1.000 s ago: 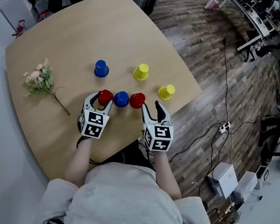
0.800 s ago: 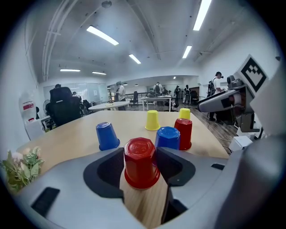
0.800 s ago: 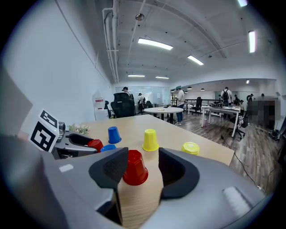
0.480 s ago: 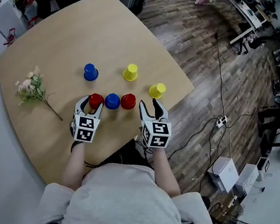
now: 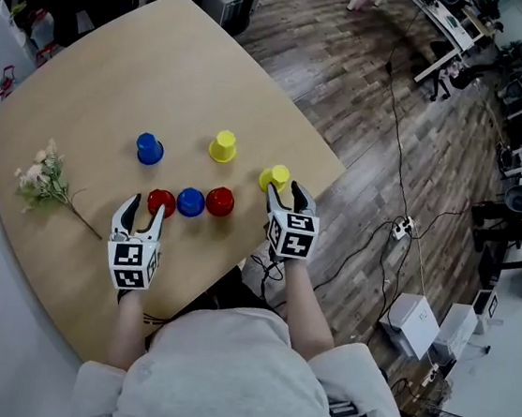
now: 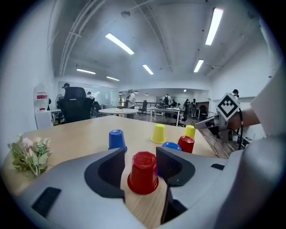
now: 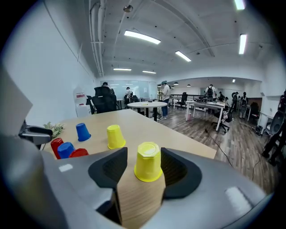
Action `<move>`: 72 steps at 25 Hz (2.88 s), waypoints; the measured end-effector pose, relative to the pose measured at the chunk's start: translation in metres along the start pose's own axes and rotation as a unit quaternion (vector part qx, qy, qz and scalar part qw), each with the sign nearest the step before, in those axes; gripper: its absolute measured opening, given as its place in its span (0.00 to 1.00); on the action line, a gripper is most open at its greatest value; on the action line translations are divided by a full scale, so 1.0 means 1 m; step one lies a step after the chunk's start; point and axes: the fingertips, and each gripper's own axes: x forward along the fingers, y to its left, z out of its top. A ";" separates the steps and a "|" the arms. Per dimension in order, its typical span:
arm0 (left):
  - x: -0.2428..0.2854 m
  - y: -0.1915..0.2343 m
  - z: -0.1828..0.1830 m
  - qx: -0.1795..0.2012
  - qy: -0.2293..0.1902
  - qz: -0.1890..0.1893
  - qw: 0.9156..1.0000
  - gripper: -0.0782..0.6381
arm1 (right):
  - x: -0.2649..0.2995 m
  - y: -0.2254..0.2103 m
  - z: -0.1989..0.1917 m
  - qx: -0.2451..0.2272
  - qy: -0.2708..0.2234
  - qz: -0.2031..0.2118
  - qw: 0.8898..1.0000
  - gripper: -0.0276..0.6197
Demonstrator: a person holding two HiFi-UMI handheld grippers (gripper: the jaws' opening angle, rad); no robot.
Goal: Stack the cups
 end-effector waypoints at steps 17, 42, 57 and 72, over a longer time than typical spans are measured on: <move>-0.025 0.025 0.023 -0.043 -0.042 0.068 0.996 0.14 | 0.034 -0.002 -0.010 -0.013 0.029 0.013 0.999 0.40; -0.030 0.014 0.023 -0.033 -0.053 0.007 0.998 0.14 | -0.037 0.164 0.040 -0.086 -0.015 0.182 0.979 0.39; -0.056 0.057 0.041 -0.055 -0.081 0.041 0.994 0.14 | -0.029 0.183 0.019 -0.119 0.011 0.184 0.976 0.40; 0.027 0.084 0.105 0.015 -0.071 -0.008 0.997 0.32 | -0.049 0.165 0.050 -0.068 -0.033 0.209 0.975 0.43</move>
